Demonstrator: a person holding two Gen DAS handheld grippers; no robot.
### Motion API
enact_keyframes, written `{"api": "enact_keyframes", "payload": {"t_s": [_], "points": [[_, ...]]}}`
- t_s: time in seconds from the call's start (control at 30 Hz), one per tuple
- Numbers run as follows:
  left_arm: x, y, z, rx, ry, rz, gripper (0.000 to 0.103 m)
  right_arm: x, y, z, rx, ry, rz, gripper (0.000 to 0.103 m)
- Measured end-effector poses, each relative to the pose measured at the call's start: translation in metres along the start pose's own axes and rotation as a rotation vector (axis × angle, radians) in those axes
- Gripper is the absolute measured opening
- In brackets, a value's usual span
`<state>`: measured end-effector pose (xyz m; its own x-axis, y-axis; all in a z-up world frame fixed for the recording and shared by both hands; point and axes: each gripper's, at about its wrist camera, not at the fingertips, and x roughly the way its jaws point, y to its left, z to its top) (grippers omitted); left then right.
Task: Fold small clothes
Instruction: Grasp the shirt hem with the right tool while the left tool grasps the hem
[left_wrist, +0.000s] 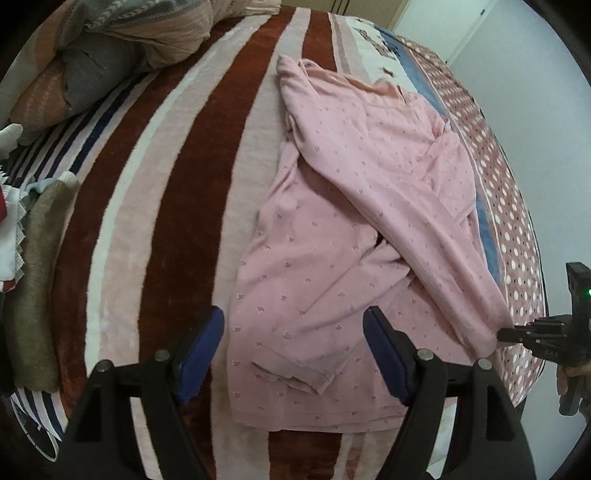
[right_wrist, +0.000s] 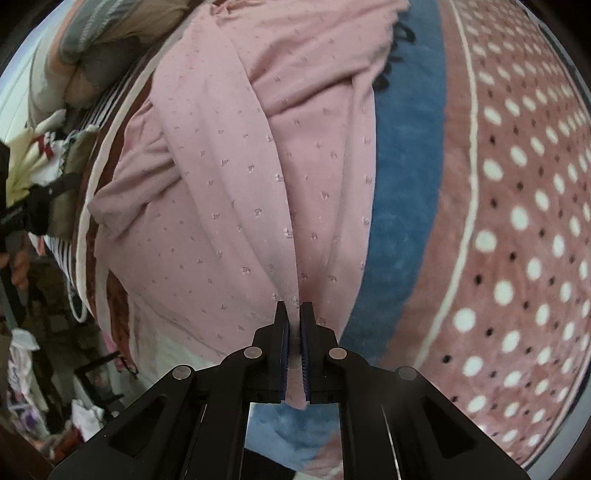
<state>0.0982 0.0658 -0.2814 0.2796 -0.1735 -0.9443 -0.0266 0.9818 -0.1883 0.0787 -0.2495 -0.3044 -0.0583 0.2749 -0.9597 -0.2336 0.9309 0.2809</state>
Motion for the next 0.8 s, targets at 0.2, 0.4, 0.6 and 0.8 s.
{"api": "enact_keyframes", "payload": {"t_s": [0.2,0.4,0.6,0.8], "points": [[0.014,-0.006,-0.010,0.042,0.054,0.021,0.083,0.008,0.004,0.002,0.050,-0.047,-0.003,0.050],[0.034,0.014,-0.027,0.014,0.111,0.011,0.083,0.005,-0.021,-0.022,0.130,-0.027,-0.006,0.050],[0.056,0.041,-0.053,-0.072,0.162,-0.071,0.069,0.031,-0.021,-0.044,0.187,0.019,0.106,0.051],[0.066,0.039,-0.064,-0.066,0.214,-0.127,0.048,0.043,-0.002,-0.042,0.154,0.041,0.145,0.035]]}}
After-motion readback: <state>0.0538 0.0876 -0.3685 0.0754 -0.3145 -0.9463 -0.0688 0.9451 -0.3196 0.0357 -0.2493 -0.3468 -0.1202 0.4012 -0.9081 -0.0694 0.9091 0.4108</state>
